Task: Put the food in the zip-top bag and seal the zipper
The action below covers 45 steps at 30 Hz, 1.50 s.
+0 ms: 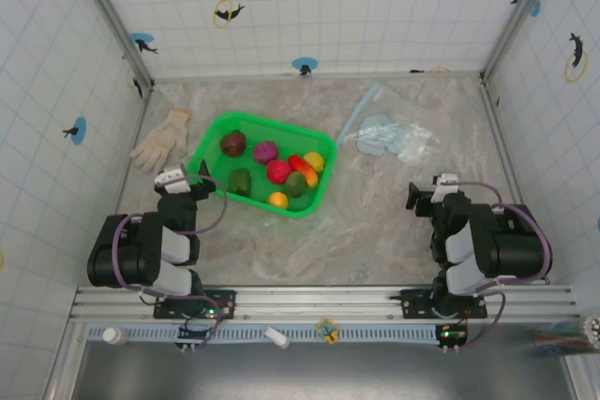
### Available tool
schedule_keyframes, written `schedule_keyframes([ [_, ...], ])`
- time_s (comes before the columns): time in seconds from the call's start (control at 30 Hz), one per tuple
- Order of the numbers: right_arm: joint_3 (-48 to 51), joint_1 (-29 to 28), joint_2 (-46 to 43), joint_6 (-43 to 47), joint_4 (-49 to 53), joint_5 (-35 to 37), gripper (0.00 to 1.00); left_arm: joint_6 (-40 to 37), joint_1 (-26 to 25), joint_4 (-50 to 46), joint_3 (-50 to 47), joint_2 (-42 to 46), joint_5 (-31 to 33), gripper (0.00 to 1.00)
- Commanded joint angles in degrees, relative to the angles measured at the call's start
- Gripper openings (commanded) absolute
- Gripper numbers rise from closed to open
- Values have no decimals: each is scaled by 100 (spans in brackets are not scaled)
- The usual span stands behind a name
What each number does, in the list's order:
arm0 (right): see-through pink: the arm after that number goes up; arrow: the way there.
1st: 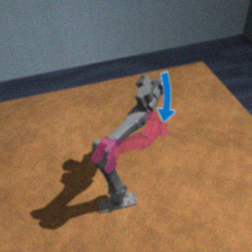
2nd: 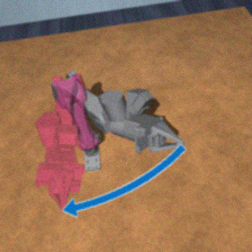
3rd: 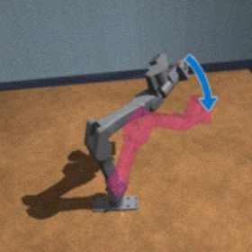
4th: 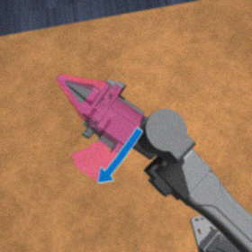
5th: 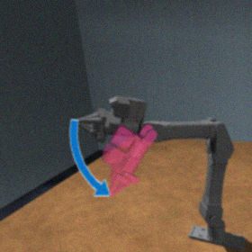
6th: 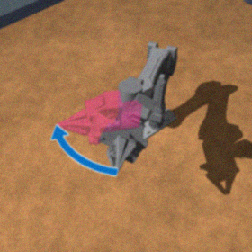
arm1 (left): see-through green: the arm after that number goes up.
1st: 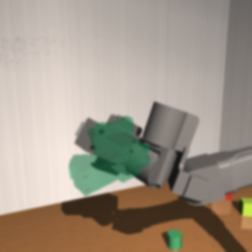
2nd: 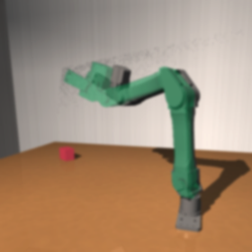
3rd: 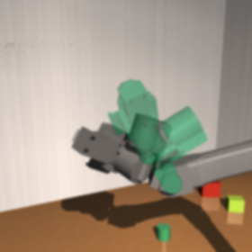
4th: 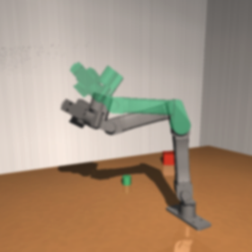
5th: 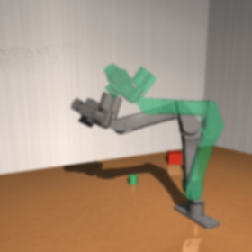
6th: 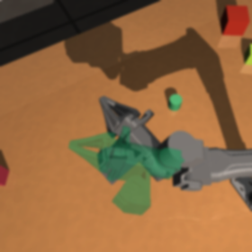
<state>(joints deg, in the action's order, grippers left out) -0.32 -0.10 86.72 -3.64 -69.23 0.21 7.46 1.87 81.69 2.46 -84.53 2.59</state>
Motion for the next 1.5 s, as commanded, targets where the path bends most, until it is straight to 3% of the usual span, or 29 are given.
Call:
schedule_keyframes([
  [0.0,14,-34,65,-18,-300,67,100,-428,-81,-823,-245,-219,156,98],
  [1.0,-18,-25,28,-7,-217,66,100,-378,-29,-800,-222,-168,86,98],
  [1.23,-487,-192,-963,100,1340,303,100,-342,-38,-2528,312,778,201,98],
  [1.47,-896,-869,-2237,318,2390,662,100,-513,-256,-3342,1115,1873,113,98],
])
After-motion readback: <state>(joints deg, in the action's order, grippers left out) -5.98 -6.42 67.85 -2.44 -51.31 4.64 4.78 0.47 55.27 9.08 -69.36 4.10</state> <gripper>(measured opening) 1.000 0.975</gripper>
